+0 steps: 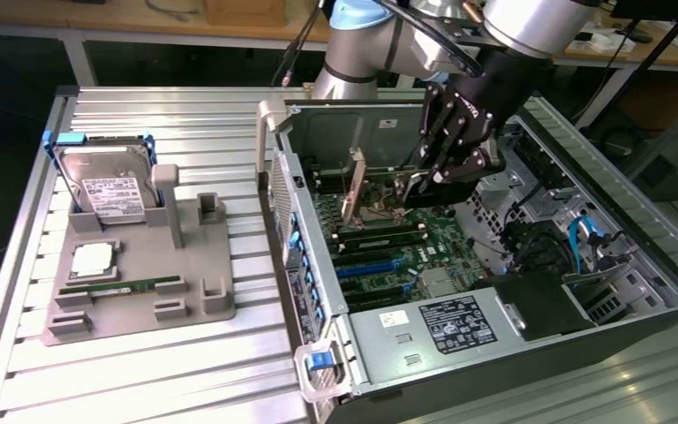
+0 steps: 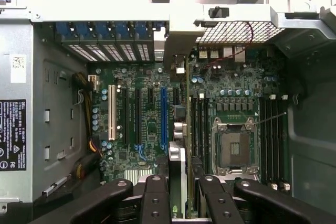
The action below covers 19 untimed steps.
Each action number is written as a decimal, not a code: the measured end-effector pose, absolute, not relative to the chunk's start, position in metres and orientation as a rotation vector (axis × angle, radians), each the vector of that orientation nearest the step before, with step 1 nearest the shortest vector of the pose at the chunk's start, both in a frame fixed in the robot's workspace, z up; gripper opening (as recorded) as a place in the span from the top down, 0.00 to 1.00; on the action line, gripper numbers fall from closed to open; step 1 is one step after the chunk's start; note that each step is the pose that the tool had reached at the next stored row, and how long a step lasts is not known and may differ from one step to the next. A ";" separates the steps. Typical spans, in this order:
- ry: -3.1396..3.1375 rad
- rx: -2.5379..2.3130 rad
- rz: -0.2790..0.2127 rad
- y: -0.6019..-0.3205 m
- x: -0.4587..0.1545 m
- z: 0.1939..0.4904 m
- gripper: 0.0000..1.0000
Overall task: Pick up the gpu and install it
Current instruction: 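Insert the gpu into the slot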
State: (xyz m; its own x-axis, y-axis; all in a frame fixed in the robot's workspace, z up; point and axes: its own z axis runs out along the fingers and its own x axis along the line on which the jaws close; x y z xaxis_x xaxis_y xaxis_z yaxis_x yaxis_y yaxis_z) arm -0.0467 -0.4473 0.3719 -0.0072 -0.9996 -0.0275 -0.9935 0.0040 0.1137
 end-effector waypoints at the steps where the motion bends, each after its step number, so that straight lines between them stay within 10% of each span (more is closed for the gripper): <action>1: -2.182 2.170 -0.155 -0.447 -0.047 0.370 0.73; 19: -2.182 2.170 -0.154 -0.447 -0.047 0.338 0.73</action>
State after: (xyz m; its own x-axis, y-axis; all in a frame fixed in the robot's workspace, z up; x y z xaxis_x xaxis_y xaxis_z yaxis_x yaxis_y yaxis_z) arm -0.0474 -0.4473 0.3384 -0.0071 -0.9996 -0.0275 -0.9935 0.0040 0.1137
